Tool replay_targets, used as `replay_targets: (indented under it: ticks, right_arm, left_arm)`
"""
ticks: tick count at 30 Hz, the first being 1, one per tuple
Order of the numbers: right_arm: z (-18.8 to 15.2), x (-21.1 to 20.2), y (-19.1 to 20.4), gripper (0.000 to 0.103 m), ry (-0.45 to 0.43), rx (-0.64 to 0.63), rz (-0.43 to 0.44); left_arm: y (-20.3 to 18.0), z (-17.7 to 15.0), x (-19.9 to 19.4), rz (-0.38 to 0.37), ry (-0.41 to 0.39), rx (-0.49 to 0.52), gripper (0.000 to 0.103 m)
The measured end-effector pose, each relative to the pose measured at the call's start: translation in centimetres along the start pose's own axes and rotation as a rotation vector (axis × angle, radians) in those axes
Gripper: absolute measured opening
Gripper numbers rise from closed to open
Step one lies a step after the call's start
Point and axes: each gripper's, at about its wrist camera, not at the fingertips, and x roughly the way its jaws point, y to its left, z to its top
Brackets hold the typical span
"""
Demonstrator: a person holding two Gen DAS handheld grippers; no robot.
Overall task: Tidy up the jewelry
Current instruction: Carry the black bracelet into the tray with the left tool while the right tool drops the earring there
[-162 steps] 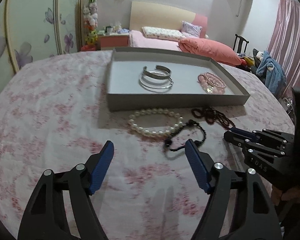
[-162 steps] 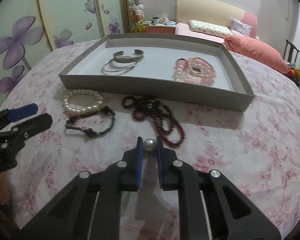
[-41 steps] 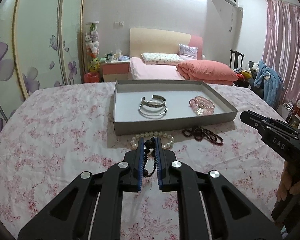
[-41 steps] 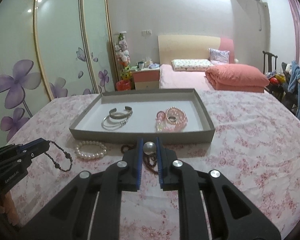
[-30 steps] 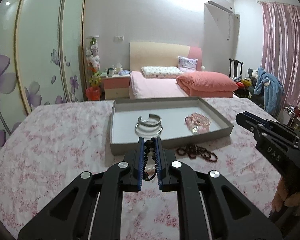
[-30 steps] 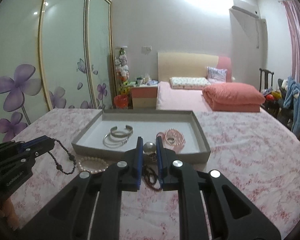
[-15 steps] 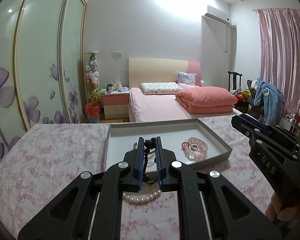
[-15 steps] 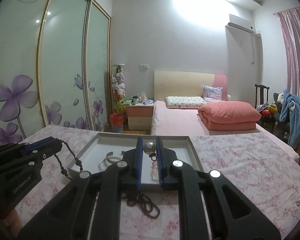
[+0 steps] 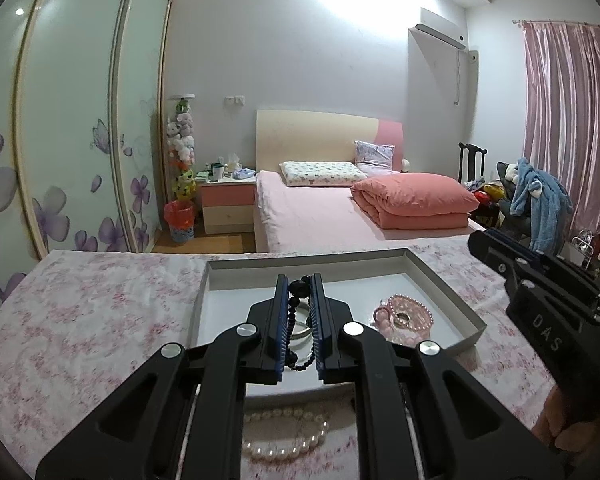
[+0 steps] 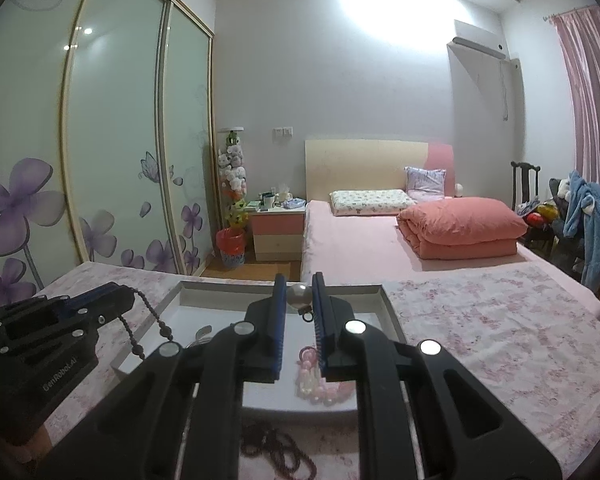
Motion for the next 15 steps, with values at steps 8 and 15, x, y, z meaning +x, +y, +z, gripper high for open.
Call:
replay_targets:
  ticks: [8,15]
  right_arm:
    - [-0.2,5.8,-0.9,0.014,0.081,0.03,0.011]
    - [-1.2,9.4,-1.4,0.014,0.168,0.055,0.032]
  left_arm:
    - [-0.1,0.6,3.9,-0.023,0.03,-0.009,0.012]
    - [-0.1,-0.1,6.6,-0.024,0.072,-0.02,0.012]
